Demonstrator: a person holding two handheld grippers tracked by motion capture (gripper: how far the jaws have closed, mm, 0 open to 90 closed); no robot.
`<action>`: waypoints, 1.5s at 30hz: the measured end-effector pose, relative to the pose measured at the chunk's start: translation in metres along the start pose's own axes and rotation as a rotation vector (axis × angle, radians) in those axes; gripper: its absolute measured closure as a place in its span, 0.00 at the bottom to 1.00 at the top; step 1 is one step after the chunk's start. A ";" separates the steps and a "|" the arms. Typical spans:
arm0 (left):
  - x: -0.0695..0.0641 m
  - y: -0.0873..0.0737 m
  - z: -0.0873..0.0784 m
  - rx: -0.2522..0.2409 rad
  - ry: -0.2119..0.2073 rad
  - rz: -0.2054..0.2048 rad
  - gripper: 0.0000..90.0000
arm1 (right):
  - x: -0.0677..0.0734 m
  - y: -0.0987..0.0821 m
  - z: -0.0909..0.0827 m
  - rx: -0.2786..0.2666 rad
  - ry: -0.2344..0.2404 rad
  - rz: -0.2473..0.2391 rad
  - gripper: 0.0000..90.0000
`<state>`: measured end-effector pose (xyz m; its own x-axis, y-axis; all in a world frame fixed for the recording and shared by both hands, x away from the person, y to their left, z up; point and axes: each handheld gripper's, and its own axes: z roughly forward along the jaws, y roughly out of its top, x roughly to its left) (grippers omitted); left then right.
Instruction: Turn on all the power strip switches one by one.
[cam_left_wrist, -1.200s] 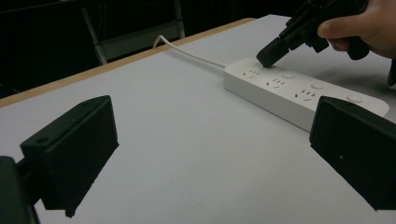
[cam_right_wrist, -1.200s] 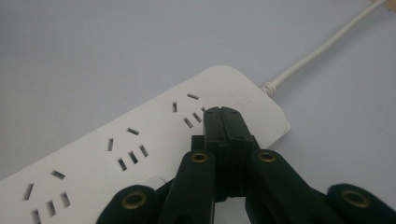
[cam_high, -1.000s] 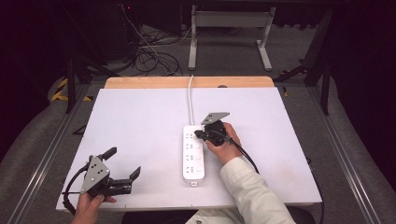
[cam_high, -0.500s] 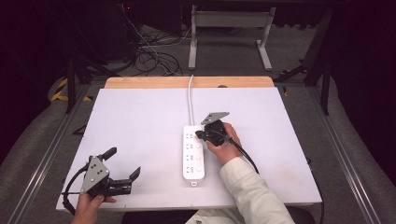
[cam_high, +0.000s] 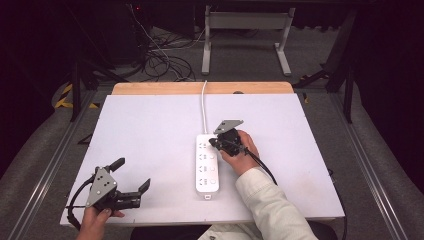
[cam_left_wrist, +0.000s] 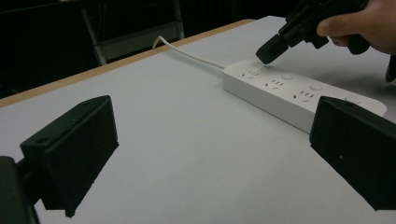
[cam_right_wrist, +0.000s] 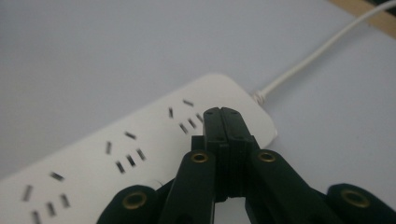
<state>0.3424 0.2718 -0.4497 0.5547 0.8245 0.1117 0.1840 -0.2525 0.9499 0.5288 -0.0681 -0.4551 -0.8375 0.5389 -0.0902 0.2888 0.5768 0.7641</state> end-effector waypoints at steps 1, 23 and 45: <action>0.001 0.000 0.000 -0.003 0.006 0.002 0.01 | 0.001 0.004 -0.007 -0.063 0.026 0.022 1.00; 0.001 0.000 0.001 0.001 0.007 -0.003 0.01 | 0.007 0.012 -0.040 -0.148 0.048 0.005 0.77; 0.000 0.000 0.000 -0.001 0.006 0.002 0.01 | 0.007 -0.020 -0.120 -0.278 0.050 0.079 0.28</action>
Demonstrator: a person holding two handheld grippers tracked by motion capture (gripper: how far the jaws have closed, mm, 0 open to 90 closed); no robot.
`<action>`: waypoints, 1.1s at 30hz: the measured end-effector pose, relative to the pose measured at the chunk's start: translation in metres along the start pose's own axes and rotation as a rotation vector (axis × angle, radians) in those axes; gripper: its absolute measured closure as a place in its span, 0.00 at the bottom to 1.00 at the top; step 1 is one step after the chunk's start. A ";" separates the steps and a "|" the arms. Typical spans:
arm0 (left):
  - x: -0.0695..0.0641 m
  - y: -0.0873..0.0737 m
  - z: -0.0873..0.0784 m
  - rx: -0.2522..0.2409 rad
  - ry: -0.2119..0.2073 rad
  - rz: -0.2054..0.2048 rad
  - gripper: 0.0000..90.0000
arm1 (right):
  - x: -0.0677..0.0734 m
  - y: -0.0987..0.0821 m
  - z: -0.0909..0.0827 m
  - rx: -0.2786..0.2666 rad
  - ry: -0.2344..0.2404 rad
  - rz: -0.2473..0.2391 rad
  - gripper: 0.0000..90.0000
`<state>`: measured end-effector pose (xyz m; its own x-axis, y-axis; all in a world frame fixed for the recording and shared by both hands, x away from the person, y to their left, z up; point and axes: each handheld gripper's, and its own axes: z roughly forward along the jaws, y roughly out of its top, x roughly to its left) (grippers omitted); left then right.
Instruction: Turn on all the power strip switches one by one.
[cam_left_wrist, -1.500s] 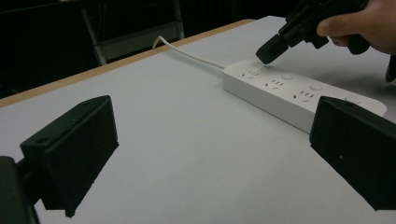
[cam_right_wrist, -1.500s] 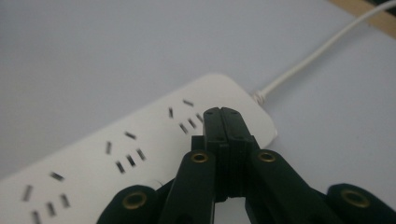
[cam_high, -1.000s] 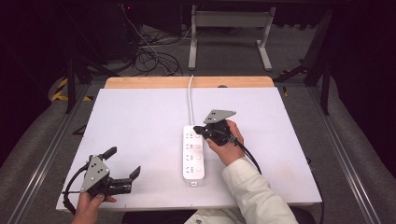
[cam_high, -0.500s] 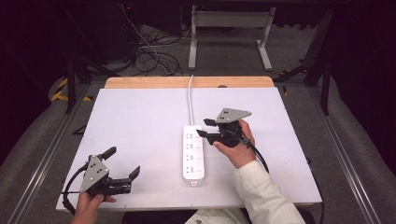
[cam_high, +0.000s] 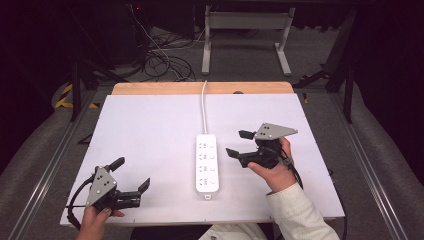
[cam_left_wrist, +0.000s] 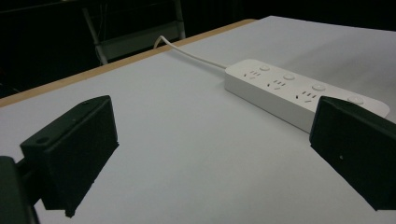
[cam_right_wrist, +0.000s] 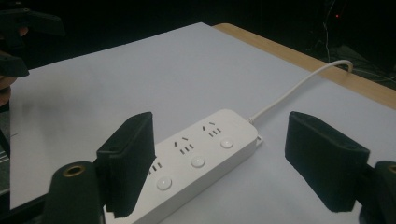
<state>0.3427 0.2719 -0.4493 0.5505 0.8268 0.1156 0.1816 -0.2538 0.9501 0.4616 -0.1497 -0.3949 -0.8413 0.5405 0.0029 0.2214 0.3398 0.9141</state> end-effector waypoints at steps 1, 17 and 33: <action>0.000 0.000 0.000 0.001 0.000 0.001 0.01 | 0.000 -0.002 -0.003 0.002 0.000 0.005 0.27; -0.001 0.000 0.000 0.002 0.000 0.001 0.01 | -0.010 -0.058 -0.037 0.019 -0.050 0.040 0.20; 0.001 -0.002 0.005 0.040 -0.029 0.001 0.01 | -0.012 -0.114 -0.043 0.089 -0.090 0.150 0.14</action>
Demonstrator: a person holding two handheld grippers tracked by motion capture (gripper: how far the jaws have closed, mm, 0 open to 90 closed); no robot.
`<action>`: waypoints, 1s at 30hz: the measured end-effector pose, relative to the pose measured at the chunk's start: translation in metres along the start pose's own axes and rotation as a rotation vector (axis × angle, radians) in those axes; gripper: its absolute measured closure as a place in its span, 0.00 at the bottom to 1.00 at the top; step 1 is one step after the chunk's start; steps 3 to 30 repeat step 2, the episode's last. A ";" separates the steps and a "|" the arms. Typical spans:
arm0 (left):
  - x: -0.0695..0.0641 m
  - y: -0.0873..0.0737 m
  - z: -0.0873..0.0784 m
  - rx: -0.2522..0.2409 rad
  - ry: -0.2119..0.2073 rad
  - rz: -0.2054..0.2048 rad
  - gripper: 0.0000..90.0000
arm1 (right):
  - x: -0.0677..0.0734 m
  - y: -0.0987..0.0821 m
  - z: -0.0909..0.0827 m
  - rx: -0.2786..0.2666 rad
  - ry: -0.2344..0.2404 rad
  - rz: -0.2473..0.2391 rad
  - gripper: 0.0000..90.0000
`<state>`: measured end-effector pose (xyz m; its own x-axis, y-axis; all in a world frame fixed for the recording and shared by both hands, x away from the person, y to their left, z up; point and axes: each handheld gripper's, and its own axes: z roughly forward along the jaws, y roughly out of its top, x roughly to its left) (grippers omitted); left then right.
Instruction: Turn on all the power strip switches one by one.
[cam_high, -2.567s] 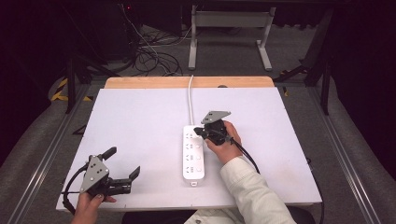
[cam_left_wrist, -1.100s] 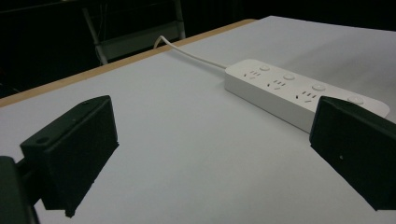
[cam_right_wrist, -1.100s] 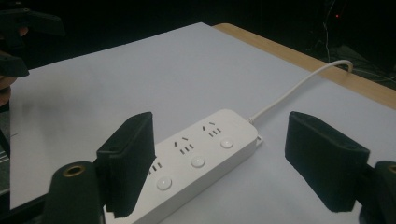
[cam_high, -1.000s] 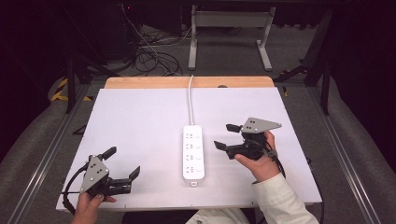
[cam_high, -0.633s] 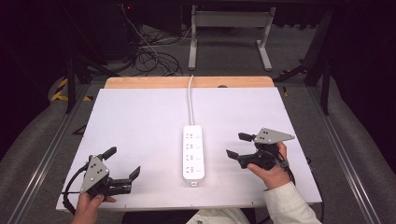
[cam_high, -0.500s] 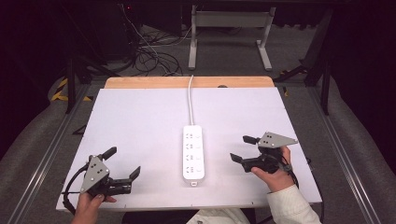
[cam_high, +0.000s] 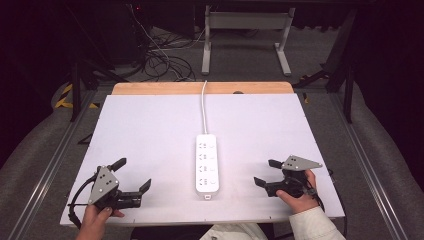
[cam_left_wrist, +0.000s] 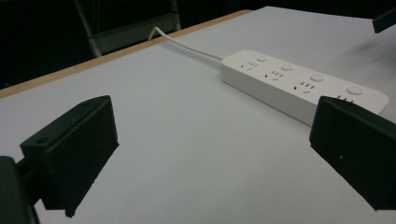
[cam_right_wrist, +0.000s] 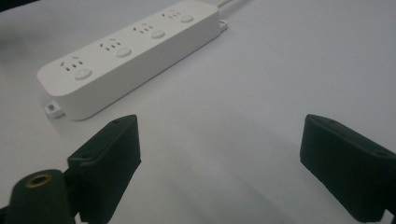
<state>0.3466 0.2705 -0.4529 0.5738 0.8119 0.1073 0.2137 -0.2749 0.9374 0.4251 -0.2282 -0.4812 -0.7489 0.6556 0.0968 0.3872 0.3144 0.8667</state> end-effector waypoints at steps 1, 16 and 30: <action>0.000 0.000 0.001 0.004 -0.003 0.002 0.01 | -0.001 0.000 0.001 0.009 -0.007 -0.006 0.14; 0.000 0.000 0.002 0.007 -0.006 -0.001 0.01 | -0.001 0.000 0.002 0.011 -0.017 -0.005 0.14; 0.000 0.000 0.002 0.007 -0.006 -0.001 0.01 | -0.001 0.000 0.002 0.011 -0.017 -0.005 0.14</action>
